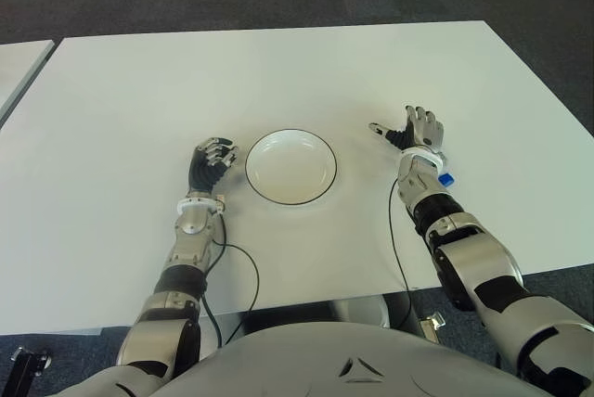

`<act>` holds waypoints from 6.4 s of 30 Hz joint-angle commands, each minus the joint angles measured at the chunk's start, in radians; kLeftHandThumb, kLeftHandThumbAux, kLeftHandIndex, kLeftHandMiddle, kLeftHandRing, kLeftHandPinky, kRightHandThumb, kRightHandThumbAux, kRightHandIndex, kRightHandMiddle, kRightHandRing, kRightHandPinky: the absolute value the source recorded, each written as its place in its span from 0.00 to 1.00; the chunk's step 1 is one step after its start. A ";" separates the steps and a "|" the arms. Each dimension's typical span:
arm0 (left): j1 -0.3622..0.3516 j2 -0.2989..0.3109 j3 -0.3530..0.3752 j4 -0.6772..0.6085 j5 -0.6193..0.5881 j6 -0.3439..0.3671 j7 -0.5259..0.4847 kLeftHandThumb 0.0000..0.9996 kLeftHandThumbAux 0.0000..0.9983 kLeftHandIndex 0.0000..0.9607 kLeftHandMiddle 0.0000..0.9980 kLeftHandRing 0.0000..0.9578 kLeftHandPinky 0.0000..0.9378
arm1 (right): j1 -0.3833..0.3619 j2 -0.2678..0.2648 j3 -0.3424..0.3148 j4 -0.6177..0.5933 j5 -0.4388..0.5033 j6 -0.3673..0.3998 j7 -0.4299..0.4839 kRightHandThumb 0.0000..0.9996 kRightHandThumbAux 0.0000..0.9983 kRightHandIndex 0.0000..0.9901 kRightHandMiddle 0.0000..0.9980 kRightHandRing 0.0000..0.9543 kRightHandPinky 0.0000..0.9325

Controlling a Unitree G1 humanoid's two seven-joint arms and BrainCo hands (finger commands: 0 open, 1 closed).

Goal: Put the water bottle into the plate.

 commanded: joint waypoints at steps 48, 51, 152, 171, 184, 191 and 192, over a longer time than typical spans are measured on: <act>0.021 -0.005 0.023 0.038 -0.011 0.006 0.010 0.71 0.71 0.45 0.58 0.60 0.59 | 0.023 0.037 -0.036 -0.009 0.173 0.120 0.138 0.35 0.73 0.48 0.29 0.27 0.38; 0.022 -0.006 0.026 0.034 -0.012 0.008 0.006 0.71 0.71 0.45 0.58 0.60 0.59 | 0.037 0.040 -0.058 -0.008 0.189 0.071 0.074 0.58 0.72 0.45 0.34 0.35 0.47; 0.063 -0.007 0.027 -0.086 -0.013 0.085 0.007 0.71 0.71 0.45 0.59 0.60 0.59 | -0.088 0.152 -0.038 -0.101 0.183 -0.819 -0.399 0.71 0.73 0.44 0.90 0.93 0.94; 0.060 -0.007 0.025 -0.087 -0.011 0.097 0.007 0.71 0.71 0.45 0.59 0.60 0.59 | -0.160 0.140 0.070 -0.038 0.141 -1.030 -0.196 0.70 0.73 0.44 0.90 0.94 0.94; 0.057 -0.013 0.030 -0.077 -0.010 0.095 0.023 0.70 0.71 0.45 0.58 0.60 0.59 | -0.163 0.139 0.156 -0.004 0.090 -1.085 -0.046 0.70 0.73 0.44 0.89 0.92 0.93; 0.050 -0.009 0.033 -0.061 -0.012 0.086 0.024 0.71 0.71 0.45 0.59 0.60 0.59 | -0.145 0.164 0.232 0.007 0.029 -1.059 0.010 0.71 0.73 0.44 0.87 0.91 0.92; 0.050 -0.009 0.033 -0.062 -0.011 0.087 0.025 0.71 0.71 0.45 0.59 0.60 0.59 | -0.145 0.168 0.242 0.013 0.021 -1.053 0.020 0.71 0.73 0.44 0.87 0.91 0.91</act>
